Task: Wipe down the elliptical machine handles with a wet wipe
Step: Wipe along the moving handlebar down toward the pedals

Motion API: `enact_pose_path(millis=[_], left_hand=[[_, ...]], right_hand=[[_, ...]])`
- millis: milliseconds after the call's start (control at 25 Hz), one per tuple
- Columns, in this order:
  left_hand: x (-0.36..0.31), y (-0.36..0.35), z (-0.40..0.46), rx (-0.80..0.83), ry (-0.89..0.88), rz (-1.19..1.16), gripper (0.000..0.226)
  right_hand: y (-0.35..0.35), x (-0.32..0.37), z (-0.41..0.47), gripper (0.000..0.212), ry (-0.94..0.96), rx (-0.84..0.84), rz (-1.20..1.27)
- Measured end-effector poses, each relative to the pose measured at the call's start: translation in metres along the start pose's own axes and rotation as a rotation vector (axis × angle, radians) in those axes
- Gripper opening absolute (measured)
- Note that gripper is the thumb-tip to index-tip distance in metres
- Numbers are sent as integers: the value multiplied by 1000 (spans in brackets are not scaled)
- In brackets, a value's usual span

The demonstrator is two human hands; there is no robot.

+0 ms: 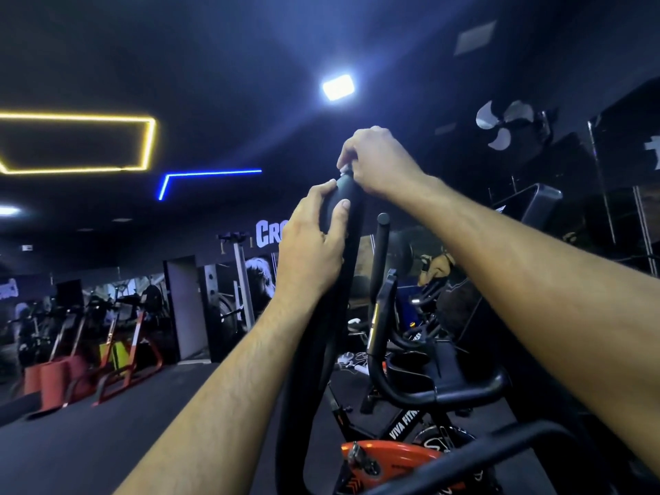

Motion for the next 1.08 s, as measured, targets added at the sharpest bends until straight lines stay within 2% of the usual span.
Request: enact_pose_path(millis=[120, 200, 400, 640, 880, 1000, 1080], left_hand=[[0, -1, 1, 18, 21, 3, 30], [-1, -1, 1, 41, 49, 1, 28], [-8, 2, -2, 55, 112, -3, 27], [-3, 0, -1, 46, 97, 2, 24], [-6, 0, -1, 17, 100, -11, 24], [-9, -1, -3, 10, 97, 64, 25], [-7, -3, -4, 6, 99, 79, 27]], right_hand=[[12, 7, -11, 36, 142, 45, -1], [24, 3, -13, 30, 163, 50, 43], [9, -17, -1, 32, 34, -52, 121], [-7, -20, -18, 38, 213, -184, 249], [-3, -34, -5, 31, 303, -114, 312], [-13, -43, -3, 31, 310, -219, 398], [-28, -46, -17, 28, 328, -349, 513]])
Point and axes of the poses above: each hand's wrist, its own z-axis towards the middle knuckle, its own y-axis out of the back of the hand, x = y × z, the point moved 1 cm from there along z, towards the middle knuckle, and after that the axes turned 1 degree about x, right-handed, at the moved point
